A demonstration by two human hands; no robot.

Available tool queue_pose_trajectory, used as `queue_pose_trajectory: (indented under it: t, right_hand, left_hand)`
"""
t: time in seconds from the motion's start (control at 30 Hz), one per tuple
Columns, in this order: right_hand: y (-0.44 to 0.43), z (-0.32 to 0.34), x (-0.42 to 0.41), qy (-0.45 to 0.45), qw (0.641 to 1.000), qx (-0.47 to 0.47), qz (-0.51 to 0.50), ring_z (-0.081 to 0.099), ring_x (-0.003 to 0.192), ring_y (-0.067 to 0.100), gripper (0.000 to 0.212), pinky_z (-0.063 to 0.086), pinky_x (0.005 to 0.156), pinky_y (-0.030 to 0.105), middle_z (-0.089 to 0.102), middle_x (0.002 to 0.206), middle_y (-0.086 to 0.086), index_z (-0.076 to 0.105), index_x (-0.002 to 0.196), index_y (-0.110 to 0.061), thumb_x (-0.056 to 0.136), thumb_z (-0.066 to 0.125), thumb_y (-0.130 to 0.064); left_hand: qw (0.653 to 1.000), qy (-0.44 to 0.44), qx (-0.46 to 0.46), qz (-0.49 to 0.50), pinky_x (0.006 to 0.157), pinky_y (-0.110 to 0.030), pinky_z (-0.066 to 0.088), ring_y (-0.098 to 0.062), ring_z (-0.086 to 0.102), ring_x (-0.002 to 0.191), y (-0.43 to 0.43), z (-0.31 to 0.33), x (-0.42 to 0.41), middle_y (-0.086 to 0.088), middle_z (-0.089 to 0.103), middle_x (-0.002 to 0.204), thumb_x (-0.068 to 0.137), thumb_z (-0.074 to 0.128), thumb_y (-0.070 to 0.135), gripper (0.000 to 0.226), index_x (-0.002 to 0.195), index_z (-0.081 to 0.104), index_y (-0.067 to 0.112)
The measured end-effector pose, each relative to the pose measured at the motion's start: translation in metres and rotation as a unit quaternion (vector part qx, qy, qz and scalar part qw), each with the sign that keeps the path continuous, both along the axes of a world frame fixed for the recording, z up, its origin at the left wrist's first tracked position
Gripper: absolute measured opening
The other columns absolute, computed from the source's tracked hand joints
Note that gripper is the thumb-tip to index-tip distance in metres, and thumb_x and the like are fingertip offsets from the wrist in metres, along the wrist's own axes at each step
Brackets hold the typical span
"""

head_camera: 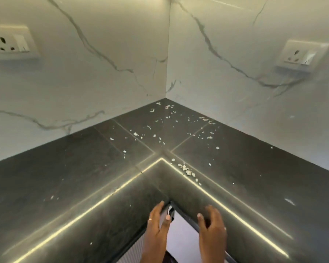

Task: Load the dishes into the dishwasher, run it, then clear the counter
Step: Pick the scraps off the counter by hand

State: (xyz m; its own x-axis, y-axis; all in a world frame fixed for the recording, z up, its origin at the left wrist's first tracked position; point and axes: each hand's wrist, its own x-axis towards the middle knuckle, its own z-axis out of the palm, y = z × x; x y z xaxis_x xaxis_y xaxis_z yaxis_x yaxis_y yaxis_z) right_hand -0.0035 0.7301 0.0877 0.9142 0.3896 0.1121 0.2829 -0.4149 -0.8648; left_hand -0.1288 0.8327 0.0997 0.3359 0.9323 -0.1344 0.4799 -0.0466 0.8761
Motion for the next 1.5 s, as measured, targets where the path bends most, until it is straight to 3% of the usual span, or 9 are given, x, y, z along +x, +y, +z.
queue_pose_trajectory:
  t: [0.03, 0.13, 0.23, 0.4, 0.57, 0.7, 1.3, 1.4, 1.5]
  right_hand:
    - [0.008, 0.003, 0.017, -0.015, 0.997, -0.07, -0.012, 0.047, 0.122, 0.035, 0.049, 0.032, 0.102, 0.036, 0.05, 0.129, 0.026, 0.054, 0.12, 0.01, 0.078, 0.072, -0.008]
    - [0.036, 0.009, 0.053, -0.022, 0.975, -0.219, -0.004, 0.026, 0.136, 0.038, 0.087, 0.021, 0.112, 0.044, 0.029, 0.144, 0.028, 0.025, 0.138, 0.012, 0.084, 0.059, -0.046]
    - [0.073, 0.014, 0.07, -0.044, 0.95, -0.307, 0.039, 0.012, 0.143, 0.031, 0.108, 0.01, 0.116, 0.04, 0.012, 0.153, 0.023, 0.002, 0.143, 0.009, 0.077, 0.014, -0.074]
    - [0.15, 0.011, 0.063, -0.108, 0.893, -0.408, 0.16, 0.003, 0.144, 0.033, 0.144, 0.002, 0.116, 0.042, 0.001, 0.153, 0.027, -0.006, 0.142, 0.011, 0.033, -0.05, -0.072]
    - [0.214, 0.012, 0.057, -0.078, 0.892, -0.408, 0.179, 0.001, 0.143, 0.036, 0.13, 0.0, 0.116, 0.043, 0.001, 0.152, 0.029, -0.011, 0.139, 0.012, 0.047, -0.042, -0.074]
    - [0.258, 0.005, 0.064, -0.106, 0.888, -0.413, 0.175, -0.001, 0.144, 0.034, 0.109, -0.003, 0.116, 0.042, -0.002, 0.153, 0.027, -0.011, 0.141, 0.01, 0.081, 0.014, -0.077]
    - [0.33, -0.011, 0.105, -0.195, 0.873, -0.412, 0.174, 0.002, 0.144, 0.03, 0.102, 0.004, 0.117, 0.04, 0.001, 0.155, 0.022, -0.006, 0.144, 0.006, 0.082, 0.006, -0.074]
    - [0.344, -0.01, 0.115, -0.214, 0.869, -0.411, 0.173, 0.005, 0.144, 0.03, 0.114, 0.008, 0.117, 0.04, 0.005, 0.155, 0.022, -0.002, 0.145, 0.006, 0.067, -0.025, -0.074]
    - [0.347, -0.014, 0.117, -0.217, 0.871, -0.404, 0.175, 0.009, 0.144, 0.031, 0.113, 0.01, 0.117, 0.04, 0.009, 0.154, 0.023, 0.001, 0.145, 0.007, 0.07, -0.016, -0.075]
  left_hand:
    - [0.999, -0.028, -0.017, -0.017, 0.112, -0.025, 0.017, -0.017, 0.033, 0.135, -0.017, -0.012, 0.017, -0.002, 0.039, 0.142, 0.093, 0.052, 0.013, 0.046, 0.136, 0.037, 0.018]
    - [0.97, 0.231, 0.07, -0.023, 0.115, -0.043, 0.001, -0.014, 0.01, 0.143, 0.026, -0.012, 0.018, 0.004, 0.011, 0.156, 0.095, 0.04, 0.044, 0.065, 0.148, 0.01, 0.022]
    - [0.947, 0.315, 0.029, 0.053, 0.113, -0.054, -0.003, -0.019, -0.003, 0.145, 0.057, -0.007, 0.024, 0.008, -0.005, 0.157, 0.09, 0.03, 0.063, 0.078, 0.149, -0.002, 0.023]
    - [0.917, 0.385, 0.008, 0.101, 0.105, -0.066, -0.007, -0.023, -0.009, 0.144, 0.094, -0.01, 0.024, 0.005, -0.011, 0.157, 0.082, 0.021, 0.076, 0.092, 0.149, -0.004, 0.019]
    - [0.902, 0.415, 0.014, 0.121, 0.102, -0.07, -0.009, -0.024, -0.014, 0.144, 0.13, -0.019, 0.019, 0.001, -0.011, 0.157, 0.079, 0.013, 0.079, 0.097, 0.149, -0.002, 0.014]
    - [0.899, 0.423, 0.011, 0.118, 0.099, -0.07, -0.015, -0.025, -0.016, 0.143, 0.175, -0.013, 0.019, -0.003, -0.012, 0.157, 0.073, 0.008, 0.083, 0.106, 0.148, -0.002, 0.009]
    - [0.904, 0.37, 0.164, -0.137, 0.085, -0.062, -0.036, -0.023, -0.022, 0.141, 0.325, -0.012, 0.128, 0.011, -0.012, 0.156, 0.073, -0.014, 0.077, 0.092, 0.148, -0.007, 0.026]
    - [0.929, 0.336, 0.153, -0.037, 0.084, -0.056, -0.039, -0.021, -0.02, 0.141, 0.343, -0.013, 0.096, 0.011, -0.014, 0.155, 0.071, -0.017, 0.077, 0.094, 0.148, -0.008, 0.025]
    - [0.922, 0.368, 0.097, 0.078, 0.097, -0.061, -0.027, -0.025, -0.016, 0.143, 0.376, -0.012, 0.044, 0.001, -0.012, 0.156, 0.081, -0.003, 0.069, 0.087, 0.149, -0.002, 0.015]
